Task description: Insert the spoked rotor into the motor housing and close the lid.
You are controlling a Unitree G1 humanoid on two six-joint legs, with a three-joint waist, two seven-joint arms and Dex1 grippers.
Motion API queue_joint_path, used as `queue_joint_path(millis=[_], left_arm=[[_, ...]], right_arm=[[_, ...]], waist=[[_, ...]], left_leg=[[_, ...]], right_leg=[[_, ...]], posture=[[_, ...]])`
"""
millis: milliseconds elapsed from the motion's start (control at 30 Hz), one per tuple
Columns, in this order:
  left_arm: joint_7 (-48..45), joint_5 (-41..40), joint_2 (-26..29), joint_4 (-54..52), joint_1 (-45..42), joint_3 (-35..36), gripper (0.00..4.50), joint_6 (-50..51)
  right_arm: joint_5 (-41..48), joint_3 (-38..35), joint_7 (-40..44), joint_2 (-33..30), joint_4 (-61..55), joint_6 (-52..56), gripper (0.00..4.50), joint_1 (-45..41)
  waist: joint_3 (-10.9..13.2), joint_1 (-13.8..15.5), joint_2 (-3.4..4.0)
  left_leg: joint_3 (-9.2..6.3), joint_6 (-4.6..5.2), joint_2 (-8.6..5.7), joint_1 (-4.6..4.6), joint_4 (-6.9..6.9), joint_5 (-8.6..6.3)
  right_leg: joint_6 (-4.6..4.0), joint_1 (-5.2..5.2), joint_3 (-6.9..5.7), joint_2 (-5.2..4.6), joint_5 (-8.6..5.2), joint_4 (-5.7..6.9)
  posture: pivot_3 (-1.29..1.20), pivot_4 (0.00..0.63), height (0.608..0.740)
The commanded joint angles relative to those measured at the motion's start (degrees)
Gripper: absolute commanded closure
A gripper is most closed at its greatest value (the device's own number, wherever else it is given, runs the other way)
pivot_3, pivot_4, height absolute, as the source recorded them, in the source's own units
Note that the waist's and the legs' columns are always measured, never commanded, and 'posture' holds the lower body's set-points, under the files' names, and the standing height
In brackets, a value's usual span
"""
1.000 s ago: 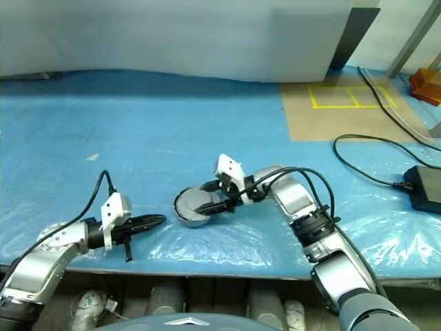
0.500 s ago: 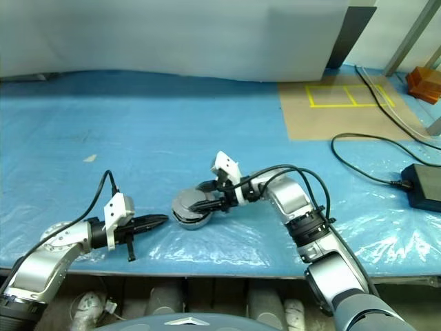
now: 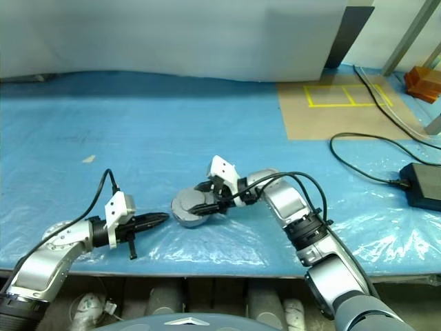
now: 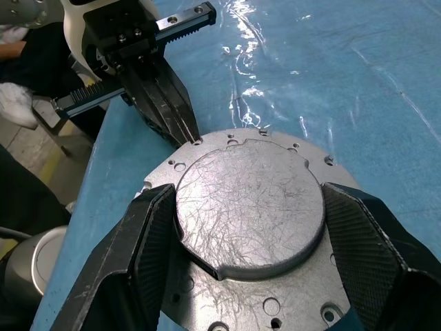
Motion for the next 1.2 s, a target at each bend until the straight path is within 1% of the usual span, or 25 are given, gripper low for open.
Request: queue_joint_path(millis=[33,167,267,500,767,900,1033,1200], left_arm=[[0.1,0.1,0.0,-0.5,0.0,0.4,4.50,-0.8],[0.3,0.2,-0.3,-0.4,-0.4,0.2,4.50,-0.8],[0.3,0.3,-0.4,-0.3,-0.4,0.2,4.50,-0.9],[0.4,0.5,-0.7,-0.4,-0.1,0.1,4.50,-1.1],[0.5,0.9,-1.3,-0.1,-0.9,0.0,4.50,-1.1],[0.7,0.9,-1.5,-0.1,-1.0,-0.1,4.50,-1.1],[1.2,0.2,-2.0,-0.5,-1.9,0.4,4.50,-0.6],[1.9,-4.4,-2.8,-1.7,-6.0,3.2,4.50,3.2]], right_arm=[[1.4,-0.1,0.0,1.2,-0.5,2.4,1.52,-1.1],[0.4,0.6,-1.1,2.1,0.6,2.7,1.52,-1.3],[-1.5,2.7,-0.1,0.5,0.7,1.0,1.52,0.1],[0.3,0.6,1.0,-0.3,2.0,1.7,1.52,-0.3],[-1.6,2.4,0.5,0.0,2.6,-0.1,1.52,0.5],[-3.3,2.9,-1.1,0.4,6.0,-1.7,1.52,1.2],[-6.9,5.7,-0.9,-1.6,9.8,-6.4,1.52,3.7],[-9.2,7.3,0.5,-4.5,13.1,-10.5,1.52,5.0]], waist=[[0.0,0.0,0.00],[0.0,0.1,0.00],[0.0,0.1,0.00],[0.0,0.2,0.00],[0.0,0.2,0.00],[0.0,0.1,0.00],[-0.1,0.1,0.03],[-0.4,0.6,0.26]], left_leg=[[0.00,0.00,0.00,0.00,0.00,0.00],[0.00,0.00,0.00,-0.02,-0.04,0.00],[0.00,0.00,-0.01,-0.04,-0.04,0.00],[0.00,0.00,-0.01,-0.02,-0.04,0.00],[0.00,0.00,-0.01,-0.02,-0.04,0.00],[0.00,0.00,-0.01,0.01,-0.03,0.00],[0.00,0.00,0.00,0.18,-0.04,0.00],[0.01,0.03,-0.06,0.58,-0.03,-0.02]], right_leg=[[0.00,0.00,0.00,0.00,0.00,0.00],[0.00,-0.02,-0.01,0.00,0.00,-0.02],[0.00,-0.02,-0.01,0.00,0.00,-0.05],[0.00,0.00,-0.01,-0.01,0.00,-0.04],[0.00,0.00,-0.01,-0.01,0.00,-0.05],[0.00,0.02,0.00,-0.01,0.00,-0.03],[-0.01,0.15,0.00,-0.01,-0.01,-0.01],[-0.01,0.60,0.02,-0.09,-0.04,-0.07]], posture=[[0.00,0.150,0.740],[0.00,0.150,0.740],[0.00,0.150,0.740],[0.00,0.150,0.740],[0.00,0.150,0.740],[0.00,0.150,0.740],[0.00,0.150,0.740],[0.00,0.150,0.740]])
